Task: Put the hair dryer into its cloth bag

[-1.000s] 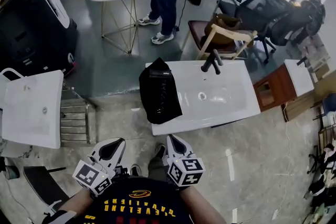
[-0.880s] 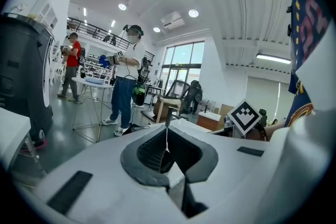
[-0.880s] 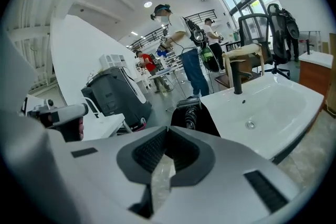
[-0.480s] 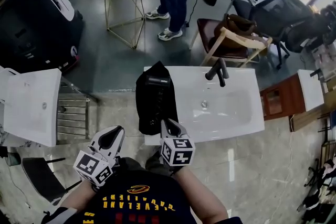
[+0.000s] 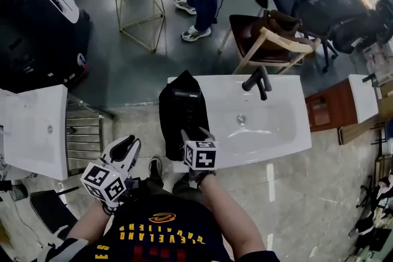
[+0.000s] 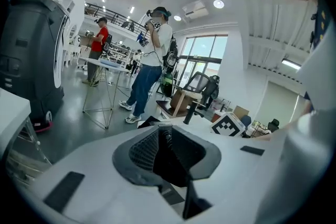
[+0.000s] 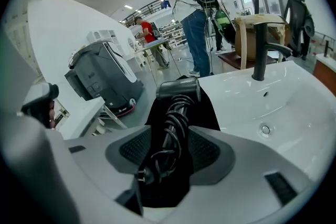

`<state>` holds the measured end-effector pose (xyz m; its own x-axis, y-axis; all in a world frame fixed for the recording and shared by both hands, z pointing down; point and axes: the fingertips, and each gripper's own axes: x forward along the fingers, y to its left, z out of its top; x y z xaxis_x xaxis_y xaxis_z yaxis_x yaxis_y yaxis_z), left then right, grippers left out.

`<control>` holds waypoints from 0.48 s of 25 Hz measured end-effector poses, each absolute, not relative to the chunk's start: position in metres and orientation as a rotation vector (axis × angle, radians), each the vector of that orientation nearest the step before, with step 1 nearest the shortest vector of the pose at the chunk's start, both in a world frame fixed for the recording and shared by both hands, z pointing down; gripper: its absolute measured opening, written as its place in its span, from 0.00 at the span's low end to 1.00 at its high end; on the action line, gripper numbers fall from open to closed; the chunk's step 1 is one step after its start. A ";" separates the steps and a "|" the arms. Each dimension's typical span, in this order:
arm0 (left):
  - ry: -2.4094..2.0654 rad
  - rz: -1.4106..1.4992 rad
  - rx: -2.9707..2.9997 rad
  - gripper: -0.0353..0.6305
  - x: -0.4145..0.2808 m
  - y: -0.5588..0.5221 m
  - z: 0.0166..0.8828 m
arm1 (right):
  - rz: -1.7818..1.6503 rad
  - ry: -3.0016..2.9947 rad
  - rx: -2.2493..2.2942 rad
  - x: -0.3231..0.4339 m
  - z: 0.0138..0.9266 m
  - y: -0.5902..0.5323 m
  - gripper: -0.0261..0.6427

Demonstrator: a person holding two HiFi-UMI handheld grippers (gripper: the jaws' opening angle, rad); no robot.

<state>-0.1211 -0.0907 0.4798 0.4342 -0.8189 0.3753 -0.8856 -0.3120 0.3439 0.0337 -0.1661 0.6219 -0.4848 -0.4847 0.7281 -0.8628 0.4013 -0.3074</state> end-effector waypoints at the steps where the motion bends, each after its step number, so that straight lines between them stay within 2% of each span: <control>1: -1.424 0.181 2.197 0.13 -0.125 -0.094 0.480 | 0.919 -2.104 1.152 0.033 0.627 -0.170 0.34; 6: -1.373 0.166 2.210 0.13 -0.140 -0.100 0.484 | 0.921 -2.020 1.119 0.022 0.657 -0.182 0.41; 12: -1.400 0.138 2.164 0.13 -0.164 -0.094 0.488 | 0.886 -1.930 1.084 0.020 0.680 -0.191 0.41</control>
